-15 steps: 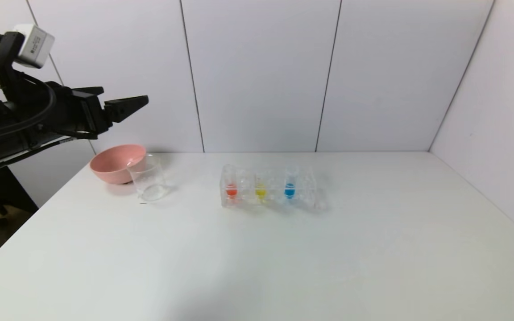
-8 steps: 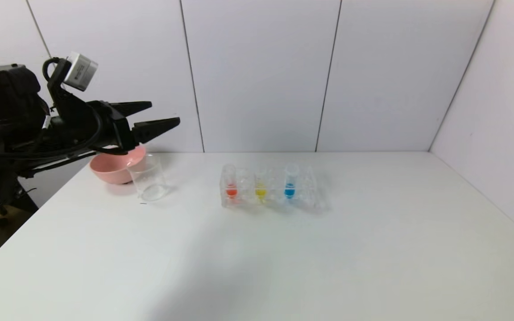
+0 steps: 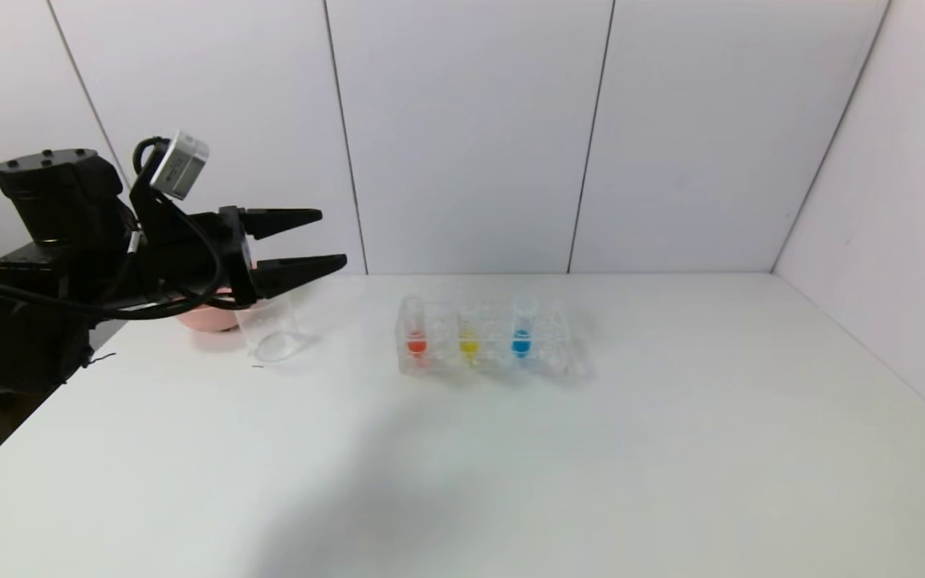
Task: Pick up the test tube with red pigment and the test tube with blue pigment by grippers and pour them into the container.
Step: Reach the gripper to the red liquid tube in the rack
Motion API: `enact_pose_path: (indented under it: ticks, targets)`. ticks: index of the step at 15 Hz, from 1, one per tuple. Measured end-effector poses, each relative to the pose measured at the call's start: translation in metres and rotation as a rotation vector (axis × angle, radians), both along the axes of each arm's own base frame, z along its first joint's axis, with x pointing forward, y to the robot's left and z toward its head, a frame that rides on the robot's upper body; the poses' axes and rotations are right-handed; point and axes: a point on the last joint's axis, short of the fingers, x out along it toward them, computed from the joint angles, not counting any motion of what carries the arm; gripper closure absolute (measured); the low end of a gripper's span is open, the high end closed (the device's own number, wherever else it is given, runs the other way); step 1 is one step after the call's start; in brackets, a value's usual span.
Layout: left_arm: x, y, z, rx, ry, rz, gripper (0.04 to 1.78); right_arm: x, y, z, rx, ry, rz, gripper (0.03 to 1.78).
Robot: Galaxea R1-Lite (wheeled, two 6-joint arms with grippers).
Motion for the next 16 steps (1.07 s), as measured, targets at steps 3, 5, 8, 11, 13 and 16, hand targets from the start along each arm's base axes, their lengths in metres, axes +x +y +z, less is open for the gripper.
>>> enact_pose_path:
  ticks: [3,5,8,11,13,16]
  targets:
    - [0.01,-0.002,-0.009,0.008,-0.041,-0.103,0.06,0.0,0.0,0.0,0.0,0.0,0.0,0.04]
    - [0.018,-0.003,-0.016,0.013,-0.085,-0.159,0.06,0.0,0.0,0.0,0.0,0.0,0.0,0.04]
    - [0.036,-0.006,-0.031,0.014,-0.082,-0.179,0.06,0.0,0.0,0.0,0.0,0.0,0.0,0.04]
    - [0.05,-0.013,-0.046,0.013,-0.055,-0.193,0.06,0.0,0.0,0.0,0.0,0.0,0.0,0.04]
    - [0.057,-0.018,-0.053,0.012,-0.044,-0.205,0.06,0.0,0.0,0.0,0.0,0.0,0.0,0.04]
    - [0.068,-0.03,-0.063,0.01,-0.028,-0.231,0.06,0.0,0.0,0.0,-0.001,0.0,0.0,0.04]
